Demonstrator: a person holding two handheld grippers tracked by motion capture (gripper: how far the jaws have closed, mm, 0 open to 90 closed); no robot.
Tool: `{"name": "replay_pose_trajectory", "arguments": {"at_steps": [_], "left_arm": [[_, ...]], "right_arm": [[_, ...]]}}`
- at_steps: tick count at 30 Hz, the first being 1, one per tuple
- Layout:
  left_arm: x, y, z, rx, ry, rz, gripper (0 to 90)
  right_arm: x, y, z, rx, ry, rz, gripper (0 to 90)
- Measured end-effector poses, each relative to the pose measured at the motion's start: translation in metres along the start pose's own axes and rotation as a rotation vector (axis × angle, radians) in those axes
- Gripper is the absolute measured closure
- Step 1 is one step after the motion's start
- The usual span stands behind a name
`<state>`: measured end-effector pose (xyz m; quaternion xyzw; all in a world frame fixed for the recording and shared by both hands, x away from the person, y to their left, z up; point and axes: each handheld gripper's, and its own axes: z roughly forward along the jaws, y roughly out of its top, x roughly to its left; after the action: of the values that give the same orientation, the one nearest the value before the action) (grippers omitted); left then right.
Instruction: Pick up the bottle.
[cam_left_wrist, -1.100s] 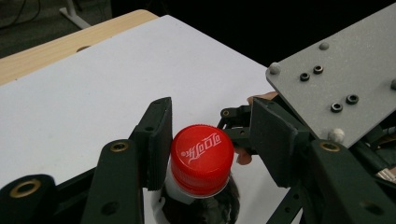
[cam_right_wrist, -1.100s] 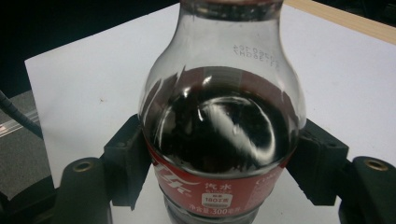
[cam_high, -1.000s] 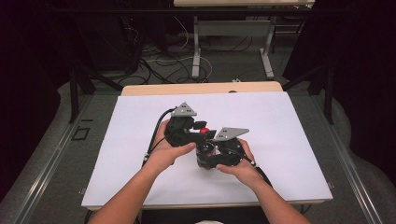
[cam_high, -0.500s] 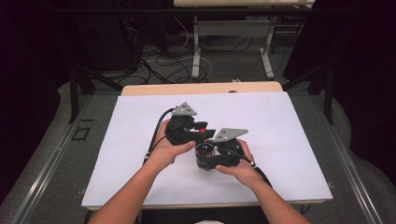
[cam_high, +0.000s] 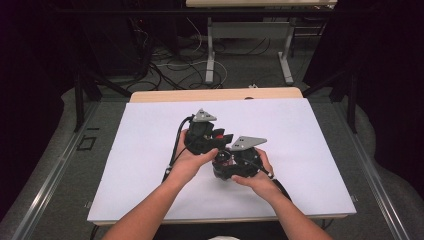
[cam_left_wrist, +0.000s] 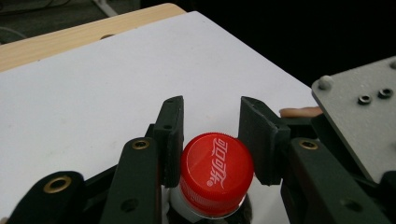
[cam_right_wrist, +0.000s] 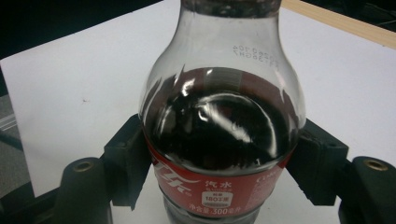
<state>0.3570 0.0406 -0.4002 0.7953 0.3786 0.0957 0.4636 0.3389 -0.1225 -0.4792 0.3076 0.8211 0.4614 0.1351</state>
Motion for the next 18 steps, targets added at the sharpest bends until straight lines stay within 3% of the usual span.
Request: {"name": "replay_pose_trajectory", "arguments": {"at_steps": [6, 7, 10, 15, 18], "left_arm": [[-0.002, 0.002, 0.002, -0.009, 0.002, -0.026, 60.8], [0.000, 0.003, 0.001, -0.010, -0.022, -0.030, 58.6], [0.000, 0.005, 0.000, -0.006, -0.033, -0.022, 49.1], [0.005, 0.007, -0.009, -0.016, -0.078, 0.016, 45.4], [0.008, 0.006, -0.015, 0.001, -0.131, 0.077, 43.7]], "right_arm": [[-0.003, 0.000, -0.001, -0.010, -0.007, 0.007, 29.8], [-0.003, 0.001, -0.003, -0.002, -0.003, 0.011, 29.8], [-0.003, 0.001, -0.003, -0.016, 0.007, 0.011, 29.8], [-0.003, 0.001, -0.004, -0.008, 0.024, 0.002, 29.8], [-0.002, 0.001, -0.004, -0.018, 0.030, 0.005, 29.8]]}}
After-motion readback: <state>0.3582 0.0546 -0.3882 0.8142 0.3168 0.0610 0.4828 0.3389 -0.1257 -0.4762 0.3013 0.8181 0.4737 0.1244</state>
